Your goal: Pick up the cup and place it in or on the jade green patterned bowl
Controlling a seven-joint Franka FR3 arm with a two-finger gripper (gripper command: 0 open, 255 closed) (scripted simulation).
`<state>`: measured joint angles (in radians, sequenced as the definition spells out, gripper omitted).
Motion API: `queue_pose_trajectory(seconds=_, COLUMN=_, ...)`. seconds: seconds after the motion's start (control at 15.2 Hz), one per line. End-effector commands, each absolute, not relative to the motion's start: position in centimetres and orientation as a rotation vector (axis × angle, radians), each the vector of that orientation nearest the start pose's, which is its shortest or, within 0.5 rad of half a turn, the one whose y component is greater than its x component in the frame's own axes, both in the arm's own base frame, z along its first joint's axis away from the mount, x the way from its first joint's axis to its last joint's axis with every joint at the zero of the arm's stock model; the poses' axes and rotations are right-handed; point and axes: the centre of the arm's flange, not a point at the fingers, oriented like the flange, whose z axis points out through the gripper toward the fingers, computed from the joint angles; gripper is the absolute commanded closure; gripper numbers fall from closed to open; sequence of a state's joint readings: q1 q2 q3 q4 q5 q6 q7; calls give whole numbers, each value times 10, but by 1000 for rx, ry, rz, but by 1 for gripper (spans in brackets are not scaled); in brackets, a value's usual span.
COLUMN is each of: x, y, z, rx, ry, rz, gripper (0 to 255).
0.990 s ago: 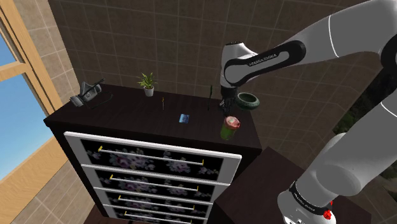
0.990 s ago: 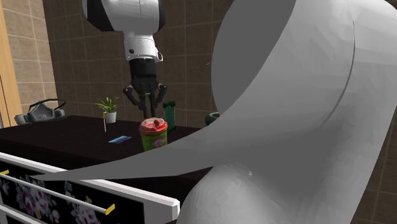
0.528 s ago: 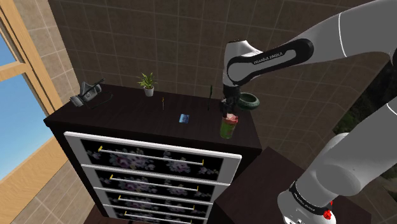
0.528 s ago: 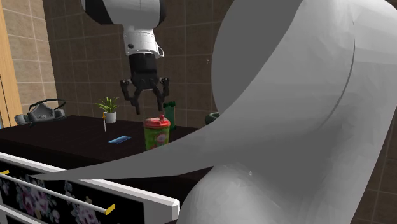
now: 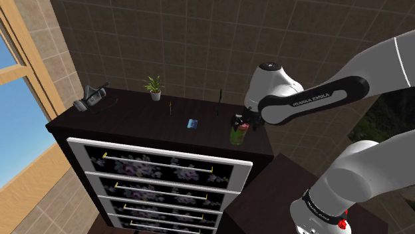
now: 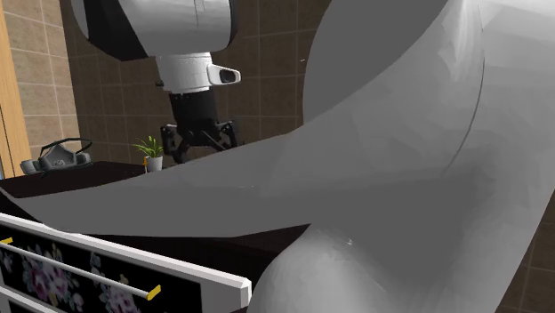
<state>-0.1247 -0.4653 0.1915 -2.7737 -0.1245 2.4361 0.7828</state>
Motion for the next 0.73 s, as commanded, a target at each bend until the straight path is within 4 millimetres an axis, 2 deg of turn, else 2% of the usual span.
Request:
queue_pose_trajectory(seconds=0.0, x=372, y=17, z=347, rx=-3065, ry=1043, rz=-296, gripper=0)
queue_pose_trajectory(seconds=0.2, x=375, y=14, z=328, rx=-3065, ry=1043, rz=-296, gripper=0)
queue_pose_trajectory(seconds=0.66, x=375, y=14, z=328, rx=-3065, ry=1043, rz=-296, gripper=0)
